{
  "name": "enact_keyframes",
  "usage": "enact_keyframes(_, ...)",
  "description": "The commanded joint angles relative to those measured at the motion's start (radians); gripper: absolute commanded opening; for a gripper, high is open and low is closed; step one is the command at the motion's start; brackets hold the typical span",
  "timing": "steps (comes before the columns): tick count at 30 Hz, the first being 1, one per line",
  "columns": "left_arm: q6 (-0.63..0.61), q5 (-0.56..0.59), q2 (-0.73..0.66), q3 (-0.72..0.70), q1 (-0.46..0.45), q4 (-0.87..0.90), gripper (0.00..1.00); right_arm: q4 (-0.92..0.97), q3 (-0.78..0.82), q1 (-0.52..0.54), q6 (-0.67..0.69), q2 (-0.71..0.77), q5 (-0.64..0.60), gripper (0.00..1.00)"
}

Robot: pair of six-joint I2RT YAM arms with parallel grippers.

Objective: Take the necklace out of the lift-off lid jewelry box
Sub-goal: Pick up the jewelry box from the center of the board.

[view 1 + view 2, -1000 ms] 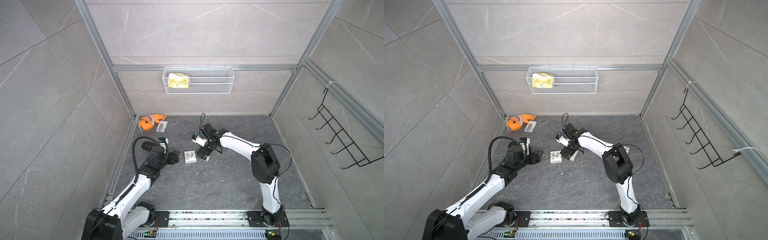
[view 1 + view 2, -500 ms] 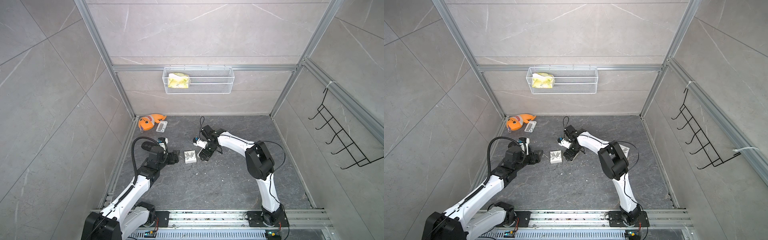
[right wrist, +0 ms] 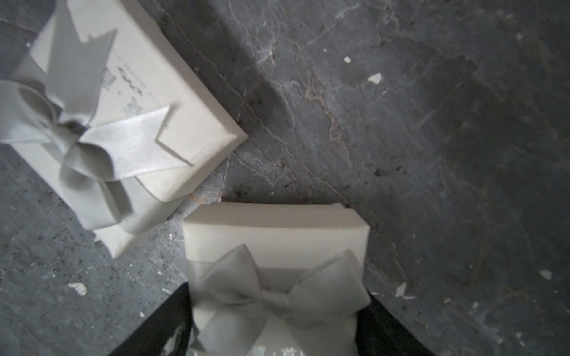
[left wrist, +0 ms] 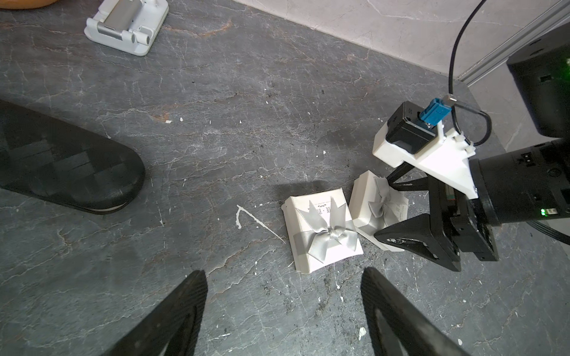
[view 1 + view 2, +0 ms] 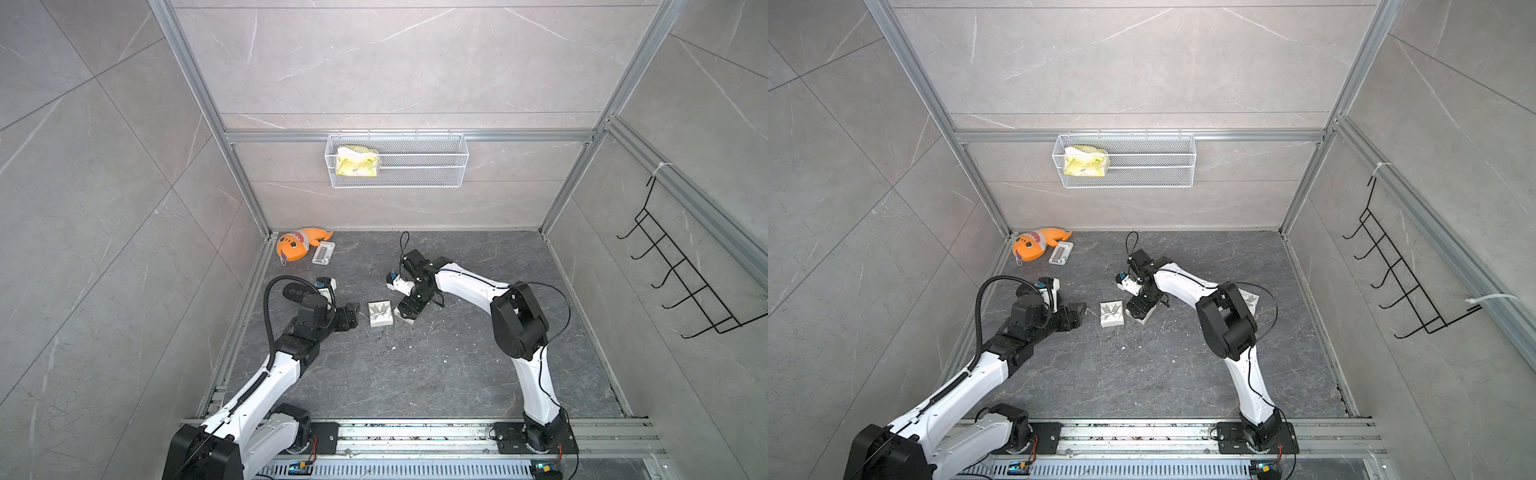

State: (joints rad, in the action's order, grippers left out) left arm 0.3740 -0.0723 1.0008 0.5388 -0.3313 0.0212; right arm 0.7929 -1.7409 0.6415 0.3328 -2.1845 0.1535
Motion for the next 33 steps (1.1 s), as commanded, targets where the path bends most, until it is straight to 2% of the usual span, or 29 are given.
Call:
enact_keyframes(1, -0.007, -0.025, -0.013, -0.008, 0.005, -0.039, 0.81, 0.006, 0.012, 0.008, -0.032, 0.023, -0.017, 0.77)
enact_keyframes(4, -0.006, -0.061, 0.010, -0.008, 0.005, -0.072, 0.81, 0.010, 0.029, 0.008, -0.055, 0.045, -0.019, 0.75)
enact_keyframes(8, -0.024, -0.221, 0.047, -0.019, 0.005, -0.168, 0.81, -0.004, 0.078, 0.001, -0.089, 0.099, 0.021, 0.71)
enact_keyframes(12, -0.018, -0.299, 0.068, -0.029, 0.005, -0.241, 0.81, -0.021, 0.144, -0.015, -0.132, 0.165, 0.054, 0.66)
enact_keyframes(15, -0.024, -0.370, 0.090, -0.034, 0.005, -0.298, 0.81, -0.051, 0.218, -0.040, -0.176, 0.232, 0.122, 0.66)
enact_keyframes(18, -0.016, -0.497, 0.136, -0.038, 0.005, -0.390, 0.81, -0.095, 0.308, -0.074, -0.229, 0.328, 0.252, 0.65)
enact_keyframes(20, 0.017, -0.592, 0.168, -0.047, 0.005, -0.504, 0.81, -0.115, 0.347, -0.097, -0.257, 0.399, 0.344, 0.65)
enact_keyframes(25, 0.188, -0.835, 0.295, -0.053, 0.000, -0.902, 0.82, -0.146, 0.397, -0.145, -0.318, 0.559, 0.563, 0.66)
enact_keyframes(30, 0.344, -0.899, 0.429, -0.025, -0.022, -1.249, 0.83, -0.230, 0.429, -0.174, -0.399, 0.654, 0.733, 0.66)
enact_keyframes(33, 0.413, -0.925, 0.491, 0.012, -0.059, -1.390, 0.84, -0.281, 0.441, -0.177, -0.442, 0.684, 0.804, 0.65)
